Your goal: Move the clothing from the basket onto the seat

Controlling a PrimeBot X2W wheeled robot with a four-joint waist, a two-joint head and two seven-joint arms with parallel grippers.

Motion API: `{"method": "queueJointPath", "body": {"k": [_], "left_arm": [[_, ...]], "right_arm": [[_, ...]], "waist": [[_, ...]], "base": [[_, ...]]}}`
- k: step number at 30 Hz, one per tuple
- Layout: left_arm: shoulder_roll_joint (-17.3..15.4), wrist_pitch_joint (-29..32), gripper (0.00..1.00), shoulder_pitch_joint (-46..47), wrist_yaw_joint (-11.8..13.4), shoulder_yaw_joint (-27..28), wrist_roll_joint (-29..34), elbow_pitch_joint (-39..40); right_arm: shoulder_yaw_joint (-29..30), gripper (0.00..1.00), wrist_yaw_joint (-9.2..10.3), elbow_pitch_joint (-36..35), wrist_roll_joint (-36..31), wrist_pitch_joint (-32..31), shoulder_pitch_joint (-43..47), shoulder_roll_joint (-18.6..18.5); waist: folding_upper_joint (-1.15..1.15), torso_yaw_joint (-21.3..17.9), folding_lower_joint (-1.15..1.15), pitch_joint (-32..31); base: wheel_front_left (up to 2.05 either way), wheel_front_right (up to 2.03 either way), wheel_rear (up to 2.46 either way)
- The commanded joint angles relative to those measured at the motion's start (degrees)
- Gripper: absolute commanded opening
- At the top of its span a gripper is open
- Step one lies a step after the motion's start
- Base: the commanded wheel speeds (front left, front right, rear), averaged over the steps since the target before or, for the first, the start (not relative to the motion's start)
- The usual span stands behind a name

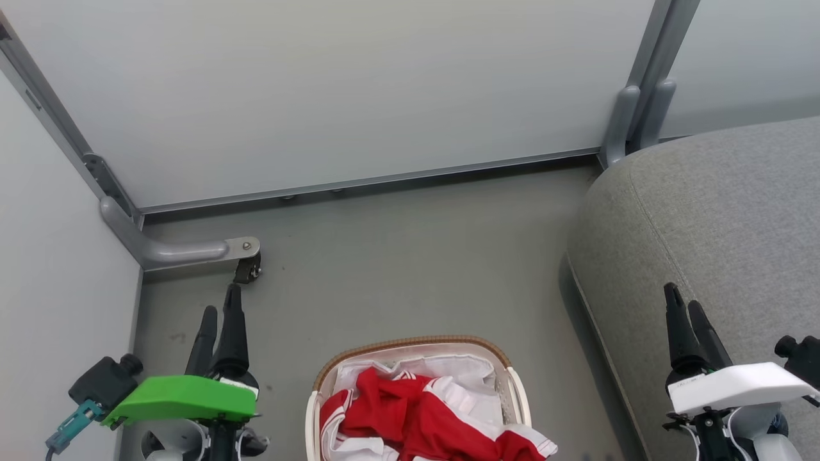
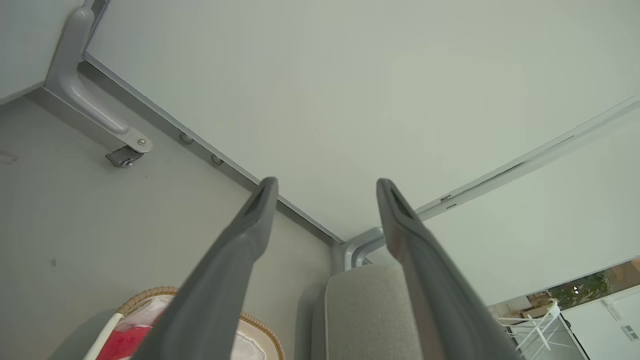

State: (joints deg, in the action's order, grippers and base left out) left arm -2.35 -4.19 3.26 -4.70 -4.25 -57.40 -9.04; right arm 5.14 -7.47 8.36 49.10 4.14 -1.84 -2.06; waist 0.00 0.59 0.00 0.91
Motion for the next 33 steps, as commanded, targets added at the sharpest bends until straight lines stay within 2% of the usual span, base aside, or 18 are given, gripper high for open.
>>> {"method": "queueJointPath", "body": {"k": [1,19,33], "left_arm": [[-0.34,-0.66,1.00,0.93,0.35,-0.62,2.69,0.93],[-0.45,-3.73,1.00,0.01,2.50,-2.57,17.50,-1.32],[-0.54,-5.71,1.00,-0.39,3.00,-3.78,25.04,-3.40]], "right_arm": [[-0.12,1.00,-0.02,-1.10,-2.71,0.68,-0.13,-0.44],[-0.55,1.00,-0.02,-0.92,-18.34,3.73,0.72,-0.60],[-0.84,1.00,-0.03,-0.50,-27.85,5.80,1.19,-0.71]], "waist": [[0.00,0.05,0.00,0.03],[0.00,0.38,0.00,0.31],[0.00,0.67,0.00,0.57]], "base": [[0.00,0.00,0.00],[0.00,0.00,0.00],[0.00,0.00,0.00]]}}
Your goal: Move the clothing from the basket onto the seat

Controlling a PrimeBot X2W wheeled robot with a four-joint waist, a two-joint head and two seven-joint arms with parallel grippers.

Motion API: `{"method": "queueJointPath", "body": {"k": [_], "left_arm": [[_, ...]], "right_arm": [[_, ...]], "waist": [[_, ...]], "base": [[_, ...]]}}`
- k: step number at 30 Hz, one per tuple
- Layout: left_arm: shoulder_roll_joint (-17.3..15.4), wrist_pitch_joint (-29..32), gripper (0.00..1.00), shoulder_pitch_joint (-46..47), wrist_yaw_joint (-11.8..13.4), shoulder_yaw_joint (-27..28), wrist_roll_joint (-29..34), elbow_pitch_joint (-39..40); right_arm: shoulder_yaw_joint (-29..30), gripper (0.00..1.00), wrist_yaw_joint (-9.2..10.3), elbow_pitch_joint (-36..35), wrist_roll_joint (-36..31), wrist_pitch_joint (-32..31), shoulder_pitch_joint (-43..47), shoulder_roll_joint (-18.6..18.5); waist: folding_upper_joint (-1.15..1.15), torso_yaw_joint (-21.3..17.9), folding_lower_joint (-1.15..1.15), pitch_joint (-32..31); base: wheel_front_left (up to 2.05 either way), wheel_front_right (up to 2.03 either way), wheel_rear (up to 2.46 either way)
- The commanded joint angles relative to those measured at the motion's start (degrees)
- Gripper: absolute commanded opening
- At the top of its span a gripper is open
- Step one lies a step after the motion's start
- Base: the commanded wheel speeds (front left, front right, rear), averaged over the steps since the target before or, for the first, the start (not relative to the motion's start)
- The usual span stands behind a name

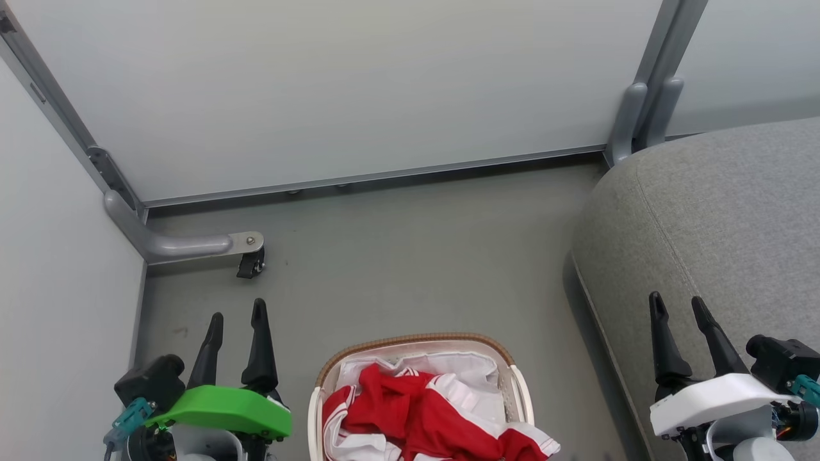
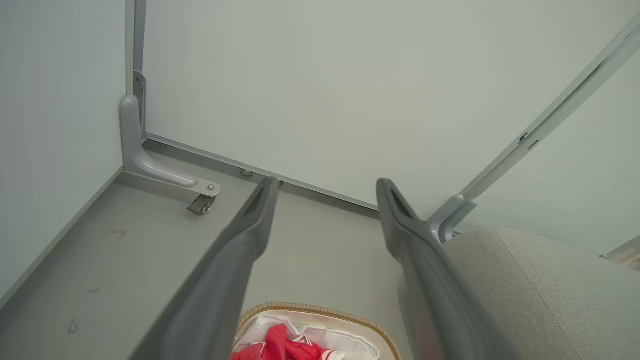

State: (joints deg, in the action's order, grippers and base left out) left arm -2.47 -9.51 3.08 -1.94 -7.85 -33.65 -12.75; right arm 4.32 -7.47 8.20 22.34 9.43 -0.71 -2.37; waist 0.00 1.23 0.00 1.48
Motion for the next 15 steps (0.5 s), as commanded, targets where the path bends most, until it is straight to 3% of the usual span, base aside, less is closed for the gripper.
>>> {"method": "queueJointPath", "body": {"k": [1,15], "left_arm": [[-0.42,-0.51,1.00,-0.24,0.29,-0.26,1.69,0.25],[-0.47,-2.35,1.00,-0.51,0.70,-1.22,7.81,-1.37]], "right_arm": [[-0.04,1.00,-0.03,-0.35,-1.66,0.58,0.08,-0.41],[-0.46,1.00,-0.03,-0.86,-9.22,2.41,0.47,-0.49]], "waist": [[0.00,0.06,0.00,0.01],[0.00,0.48,0.00,0.17]], "base": [[0.00,0.00,0.00],[0.00,0.00,0.00]]}}
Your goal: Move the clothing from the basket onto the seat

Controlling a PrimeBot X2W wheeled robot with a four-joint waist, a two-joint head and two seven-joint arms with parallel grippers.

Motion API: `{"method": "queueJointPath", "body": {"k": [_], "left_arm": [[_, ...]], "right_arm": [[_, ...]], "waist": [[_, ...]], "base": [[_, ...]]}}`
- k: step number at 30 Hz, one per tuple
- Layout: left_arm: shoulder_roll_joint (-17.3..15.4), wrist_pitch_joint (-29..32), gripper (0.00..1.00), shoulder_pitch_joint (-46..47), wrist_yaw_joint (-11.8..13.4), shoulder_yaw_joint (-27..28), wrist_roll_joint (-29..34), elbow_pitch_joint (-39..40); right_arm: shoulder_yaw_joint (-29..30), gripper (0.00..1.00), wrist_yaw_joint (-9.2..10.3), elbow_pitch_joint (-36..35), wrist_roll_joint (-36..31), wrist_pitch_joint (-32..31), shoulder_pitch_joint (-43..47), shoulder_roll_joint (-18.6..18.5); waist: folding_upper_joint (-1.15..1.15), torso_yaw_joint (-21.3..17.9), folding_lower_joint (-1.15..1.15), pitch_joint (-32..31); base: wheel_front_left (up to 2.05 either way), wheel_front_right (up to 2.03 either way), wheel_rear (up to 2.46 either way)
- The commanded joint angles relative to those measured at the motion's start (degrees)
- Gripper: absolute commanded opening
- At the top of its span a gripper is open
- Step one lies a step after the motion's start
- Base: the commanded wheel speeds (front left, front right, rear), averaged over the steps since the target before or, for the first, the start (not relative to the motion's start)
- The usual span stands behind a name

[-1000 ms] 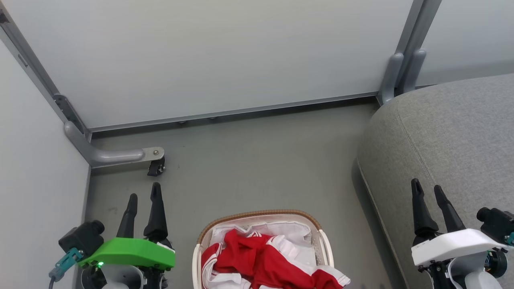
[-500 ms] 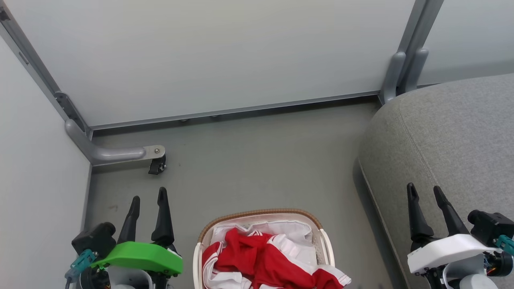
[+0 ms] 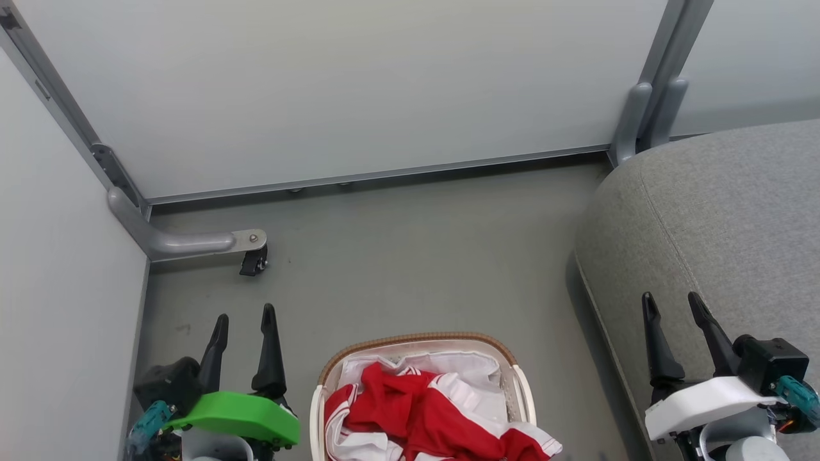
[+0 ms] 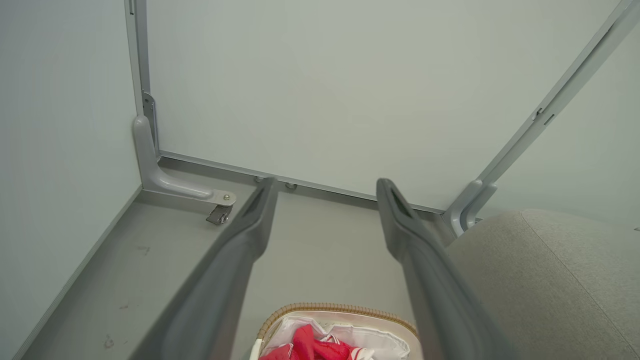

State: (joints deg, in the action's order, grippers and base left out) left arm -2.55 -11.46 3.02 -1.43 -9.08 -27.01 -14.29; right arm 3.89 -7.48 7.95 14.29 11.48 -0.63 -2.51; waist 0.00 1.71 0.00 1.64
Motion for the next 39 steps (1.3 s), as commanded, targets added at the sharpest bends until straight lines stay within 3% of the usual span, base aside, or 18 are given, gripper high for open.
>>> {"method": "queueJointPath", "body": {"k": [1,32,39], "left_arm": [[-0.39,-0.44,1.00,-0.49,0.25,-0.06,1.51,0.07],[-0.50,-3.94,1.00,-2.16,1.38,-2.64,12.27,-2.10],[-0.49,-3.70,1.00,-2.13,1.37,-2.63,12.06,-2.36]], "right_arm": [[-0.05,1.00,-0.01,-0.63,-1.60,0.53,0.44,-0.35],[-0.41,1.00,-0.02,0.21,-13.81,3.79,2.55,-0.53],[-0.36,1.00,-0.01,0.41,-13.39,3.81,2.36,-0.52]], "waist": [[0.00,0.03,0.00,0.02],[0.00,0.98,0.00,-0.50],[0.00,0.94,0.00,-0.41]], "base": [[0.00,0.00,0.00],[0.00,0.00,0.00],[0.00,0.00,0.00]]}}
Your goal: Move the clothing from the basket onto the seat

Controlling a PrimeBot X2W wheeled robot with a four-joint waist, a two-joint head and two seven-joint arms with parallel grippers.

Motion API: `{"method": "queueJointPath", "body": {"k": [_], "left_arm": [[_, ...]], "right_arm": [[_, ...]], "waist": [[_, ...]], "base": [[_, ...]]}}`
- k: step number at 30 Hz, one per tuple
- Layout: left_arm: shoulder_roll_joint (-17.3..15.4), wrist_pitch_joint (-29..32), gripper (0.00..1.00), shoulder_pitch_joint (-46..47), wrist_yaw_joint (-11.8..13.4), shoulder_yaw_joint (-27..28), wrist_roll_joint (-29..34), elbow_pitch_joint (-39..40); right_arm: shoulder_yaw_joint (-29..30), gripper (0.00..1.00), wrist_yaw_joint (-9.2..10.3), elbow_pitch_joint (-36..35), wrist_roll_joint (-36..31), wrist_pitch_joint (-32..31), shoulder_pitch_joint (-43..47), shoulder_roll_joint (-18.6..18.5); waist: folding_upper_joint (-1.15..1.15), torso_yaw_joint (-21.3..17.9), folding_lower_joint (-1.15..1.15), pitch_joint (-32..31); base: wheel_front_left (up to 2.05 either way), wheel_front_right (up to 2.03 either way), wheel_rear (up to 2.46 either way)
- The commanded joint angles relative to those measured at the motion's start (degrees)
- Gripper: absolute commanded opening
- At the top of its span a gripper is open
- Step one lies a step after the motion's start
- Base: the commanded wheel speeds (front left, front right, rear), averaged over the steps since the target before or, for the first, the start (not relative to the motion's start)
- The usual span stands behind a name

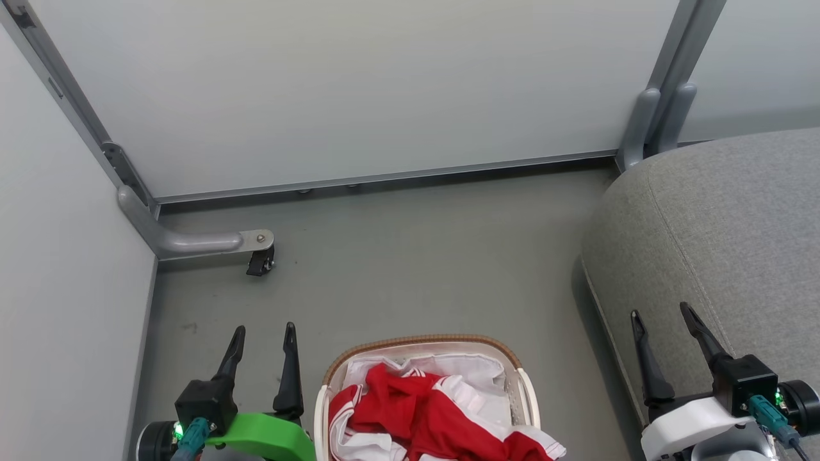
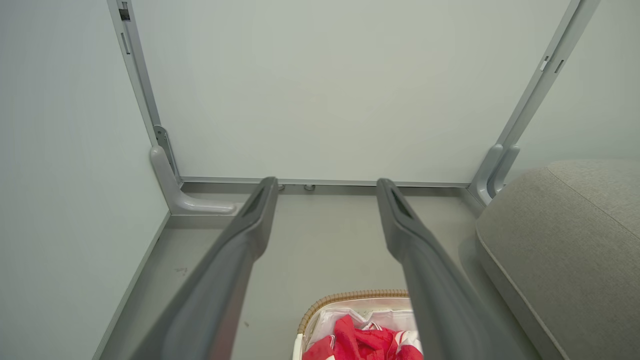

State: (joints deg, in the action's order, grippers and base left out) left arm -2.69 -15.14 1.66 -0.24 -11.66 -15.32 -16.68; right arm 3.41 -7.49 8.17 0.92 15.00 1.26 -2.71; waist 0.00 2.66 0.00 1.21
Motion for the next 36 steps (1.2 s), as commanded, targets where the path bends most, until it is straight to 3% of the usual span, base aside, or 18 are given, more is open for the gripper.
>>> {"method": "queueJointPath", "body": {"k": [1,24,36], "left_arm": [[-0.36,-0.02,1.00,-0.75,0.18,-0.03,0.37,0.04],[-0.35,-0.01,1.00,0.66,-0.28,-0.48,0.87,0.18],[-0.33,0.01,1.00,12.60,-1.87,-7.24,6.54,-5.65]], "right_arm": [[0.16,1.00,0.00,0.18,0.00,0.28,0.45,-0.33],[-0.06,1.00,0.01,-0.79,0.10,0.28,-0.65,-0.32],[-1.55,1.00,0.01,-3.19,0.76,0.27,-7.23,-0.29]], "waist": [[0.00,-0.01,0.00,0.02],[0.00,-0.64,0.00,1.15],[0.00,-5.47,0.00,14.38]], "base": [[0.00,0.00,0.00],[0.00,0.00,0.00],[0.00,0.00,0.00]]}}
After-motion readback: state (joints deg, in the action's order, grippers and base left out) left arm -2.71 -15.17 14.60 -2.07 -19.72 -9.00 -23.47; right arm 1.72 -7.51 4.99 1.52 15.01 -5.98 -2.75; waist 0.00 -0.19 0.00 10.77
